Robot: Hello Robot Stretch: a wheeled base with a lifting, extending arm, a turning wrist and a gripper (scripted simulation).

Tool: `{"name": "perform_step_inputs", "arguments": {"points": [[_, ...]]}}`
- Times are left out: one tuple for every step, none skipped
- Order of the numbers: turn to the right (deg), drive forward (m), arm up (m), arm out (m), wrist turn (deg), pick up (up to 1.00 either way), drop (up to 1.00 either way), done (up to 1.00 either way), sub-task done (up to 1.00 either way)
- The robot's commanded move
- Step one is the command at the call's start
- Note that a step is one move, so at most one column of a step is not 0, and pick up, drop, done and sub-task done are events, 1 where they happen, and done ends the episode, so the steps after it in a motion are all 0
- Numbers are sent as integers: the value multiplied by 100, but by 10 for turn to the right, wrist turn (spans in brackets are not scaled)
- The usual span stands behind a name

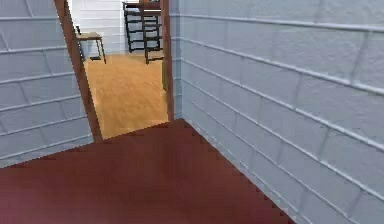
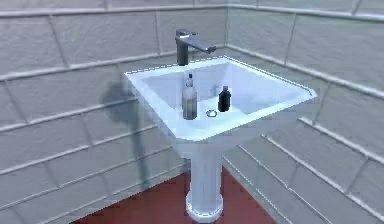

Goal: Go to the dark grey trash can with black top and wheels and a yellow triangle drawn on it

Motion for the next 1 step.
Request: {"name": "perform_step_inputs", "arguments": {"points": [[-450,0,0,0,0,0,0,0,0]]}}
